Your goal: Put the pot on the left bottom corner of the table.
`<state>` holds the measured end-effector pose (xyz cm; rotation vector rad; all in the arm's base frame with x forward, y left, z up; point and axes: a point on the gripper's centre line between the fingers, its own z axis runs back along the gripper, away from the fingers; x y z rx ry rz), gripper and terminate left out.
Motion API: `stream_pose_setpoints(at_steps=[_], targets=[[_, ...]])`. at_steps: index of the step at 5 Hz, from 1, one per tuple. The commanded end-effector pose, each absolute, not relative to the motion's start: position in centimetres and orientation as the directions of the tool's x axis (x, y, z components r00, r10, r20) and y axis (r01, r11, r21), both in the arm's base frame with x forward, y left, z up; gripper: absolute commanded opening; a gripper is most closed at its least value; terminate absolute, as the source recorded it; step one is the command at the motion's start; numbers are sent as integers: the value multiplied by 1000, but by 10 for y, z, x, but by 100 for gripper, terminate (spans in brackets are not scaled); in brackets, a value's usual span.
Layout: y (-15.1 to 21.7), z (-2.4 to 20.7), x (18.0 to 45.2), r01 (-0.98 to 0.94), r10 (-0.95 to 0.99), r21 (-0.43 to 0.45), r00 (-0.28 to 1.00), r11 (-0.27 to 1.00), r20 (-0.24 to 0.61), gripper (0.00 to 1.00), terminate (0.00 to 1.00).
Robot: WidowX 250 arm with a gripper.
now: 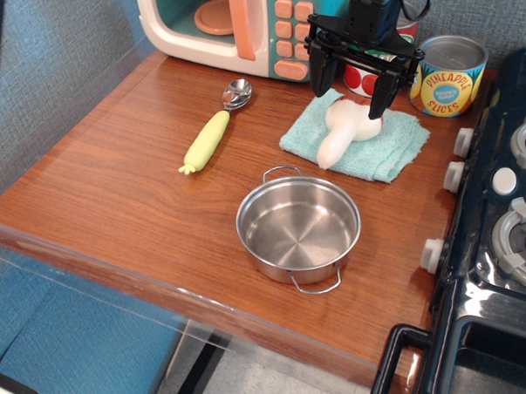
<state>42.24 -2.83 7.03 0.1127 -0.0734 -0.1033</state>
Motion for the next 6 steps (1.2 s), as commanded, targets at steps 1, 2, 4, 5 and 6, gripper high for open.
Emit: stream_pose_setpoints(at_steps=[1, 2, 4, 5, 6], targets=[[-28, 70, 422, 99, -107, 116, 992, 988, 67, 100, 0], [-56, 83, 403, 151, -161, 91, 981, 984, 108, 100, 0], [-105, 76, 361, 257, -262, 64, 960, 964, 94, 100, 0], [-116, 52, 343, 257, -258, 48, 966, 965, 14, 100, 0], [-108, 37, 330, 226, -223, 68, 974, 972, -50, 100, 0]])
